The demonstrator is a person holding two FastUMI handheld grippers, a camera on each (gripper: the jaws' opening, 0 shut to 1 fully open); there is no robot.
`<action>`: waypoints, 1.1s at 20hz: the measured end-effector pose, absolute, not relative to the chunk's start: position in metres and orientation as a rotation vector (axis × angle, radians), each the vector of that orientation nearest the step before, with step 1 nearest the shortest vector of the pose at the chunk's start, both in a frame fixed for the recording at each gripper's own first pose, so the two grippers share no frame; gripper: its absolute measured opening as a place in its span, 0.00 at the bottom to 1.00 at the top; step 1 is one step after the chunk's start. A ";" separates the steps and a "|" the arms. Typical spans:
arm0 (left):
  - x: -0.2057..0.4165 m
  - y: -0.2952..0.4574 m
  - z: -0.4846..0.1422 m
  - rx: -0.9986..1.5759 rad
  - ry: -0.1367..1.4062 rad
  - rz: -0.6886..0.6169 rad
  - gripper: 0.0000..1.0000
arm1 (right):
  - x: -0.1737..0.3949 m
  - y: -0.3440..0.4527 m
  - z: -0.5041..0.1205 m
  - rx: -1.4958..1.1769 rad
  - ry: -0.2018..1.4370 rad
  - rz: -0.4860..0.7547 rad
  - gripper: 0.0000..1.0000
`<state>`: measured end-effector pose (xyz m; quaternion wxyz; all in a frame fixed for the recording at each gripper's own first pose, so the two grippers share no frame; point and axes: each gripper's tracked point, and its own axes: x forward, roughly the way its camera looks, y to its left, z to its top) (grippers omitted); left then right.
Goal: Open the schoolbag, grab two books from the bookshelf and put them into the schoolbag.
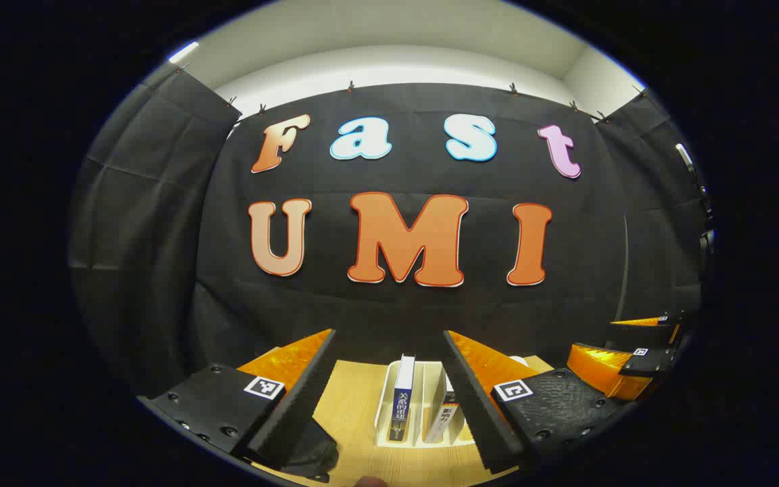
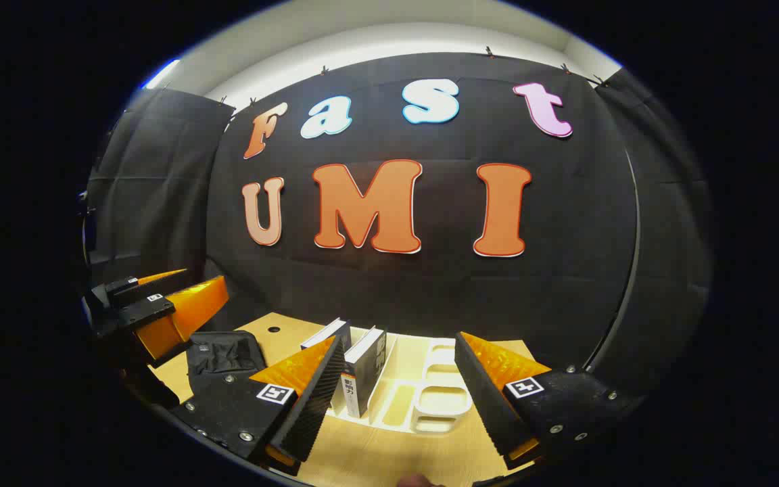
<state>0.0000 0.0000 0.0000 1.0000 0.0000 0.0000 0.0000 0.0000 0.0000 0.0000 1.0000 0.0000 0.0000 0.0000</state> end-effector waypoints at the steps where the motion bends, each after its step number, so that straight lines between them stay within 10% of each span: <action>1: 0.001 -0.002 -0.001 0.000 0.004 0.008 0.97 | 0.006 0.002 0.000 -0.008 0.001 0.014 0.98; 22: 0.045 -0.003 -0.027 0.089 0.023 -0.186 0.97 | 0.047 0.023 -0.018 -0.016 0.050 -0.096 0.98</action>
